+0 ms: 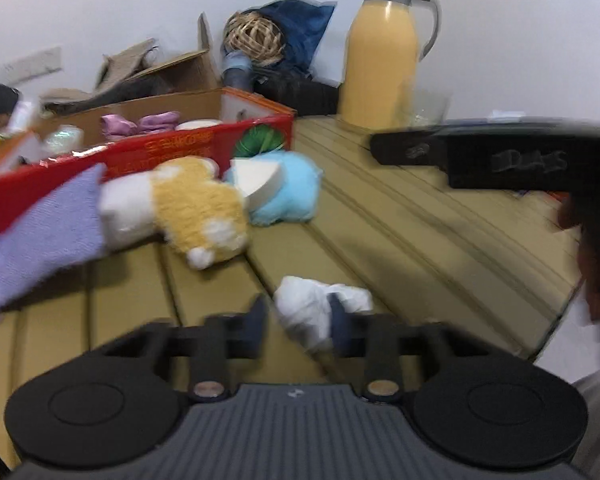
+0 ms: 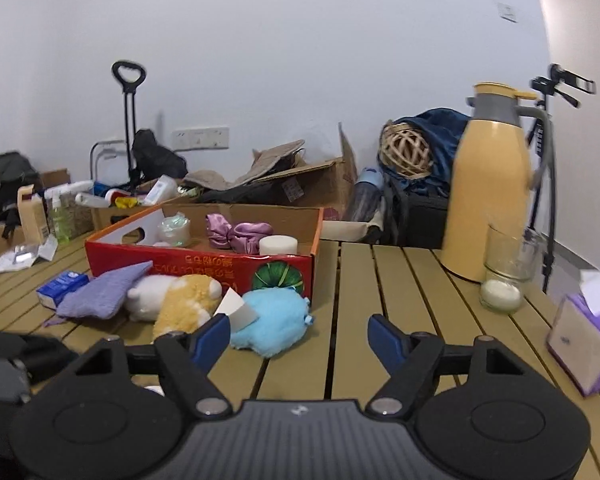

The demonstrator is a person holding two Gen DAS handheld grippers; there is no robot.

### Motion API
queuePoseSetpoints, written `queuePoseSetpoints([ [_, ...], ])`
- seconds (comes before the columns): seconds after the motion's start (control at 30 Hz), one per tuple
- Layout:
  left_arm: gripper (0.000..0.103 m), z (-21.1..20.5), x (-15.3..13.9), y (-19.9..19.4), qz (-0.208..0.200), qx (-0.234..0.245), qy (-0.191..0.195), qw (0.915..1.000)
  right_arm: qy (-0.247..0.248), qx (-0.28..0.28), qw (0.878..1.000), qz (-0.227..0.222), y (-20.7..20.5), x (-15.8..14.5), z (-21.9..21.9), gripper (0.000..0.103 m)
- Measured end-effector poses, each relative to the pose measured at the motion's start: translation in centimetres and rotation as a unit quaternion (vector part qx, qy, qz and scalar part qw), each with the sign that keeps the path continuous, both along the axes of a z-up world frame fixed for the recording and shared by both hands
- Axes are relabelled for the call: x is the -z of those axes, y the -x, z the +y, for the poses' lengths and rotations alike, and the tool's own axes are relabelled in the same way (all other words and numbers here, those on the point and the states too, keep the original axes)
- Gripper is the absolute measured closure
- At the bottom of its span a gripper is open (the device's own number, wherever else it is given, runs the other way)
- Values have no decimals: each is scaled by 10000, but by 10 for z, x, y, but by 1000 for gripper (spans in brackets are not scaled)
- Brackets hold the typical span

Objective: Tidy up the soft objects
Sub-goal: 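Grasp the white crumpled cloth with the left tool while the right tool grasps the white foam wedge, then carry the cloth and the foam wedge with both tools over the box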

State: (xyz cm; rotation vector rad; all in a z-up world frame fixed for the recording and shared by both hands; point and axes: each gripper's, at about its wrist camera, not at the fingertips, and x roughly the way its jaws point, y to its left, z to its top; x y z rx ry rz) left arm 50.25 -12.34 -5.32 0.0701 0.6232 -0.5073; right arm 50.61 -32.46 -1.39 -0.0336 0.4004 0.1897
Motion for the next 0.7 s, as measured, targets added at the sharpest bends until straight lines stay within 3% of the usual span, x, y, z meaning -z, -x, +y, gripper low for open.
queuePoseSetpoints([
  [0.13,92,25,-10,-6,-30,-134,574,9983,-16,-243,9996,148,-38,8,18,29],
  [0.23,92,50,-19,-9,-273,-531,906,9941,-85,-464,9986,234,-72,16,43,36],
  [0.4,92,83,-18,-13,-527,-1218,971,9864,17,-380,9984,422,-100,40,69,51],
  [0.43,92,88,-18,-14,-519,-1282,1005,9853,88,-371,9985,381,-98,39,73,61],
  [0.47,92,92,-19,-13,-495,-1325,1045,9844,129,-397,9986,328,-97,39,75,80],
  [0.6,92,95,-23,-13,-498,-1338,1109,9835,11,-412,9984,387,-95,40,73,85],
  [0.7,92,91,-28,-8,-768,-1411,1133,9805,-36,-385,9987,319,-86,36,70,87],
])
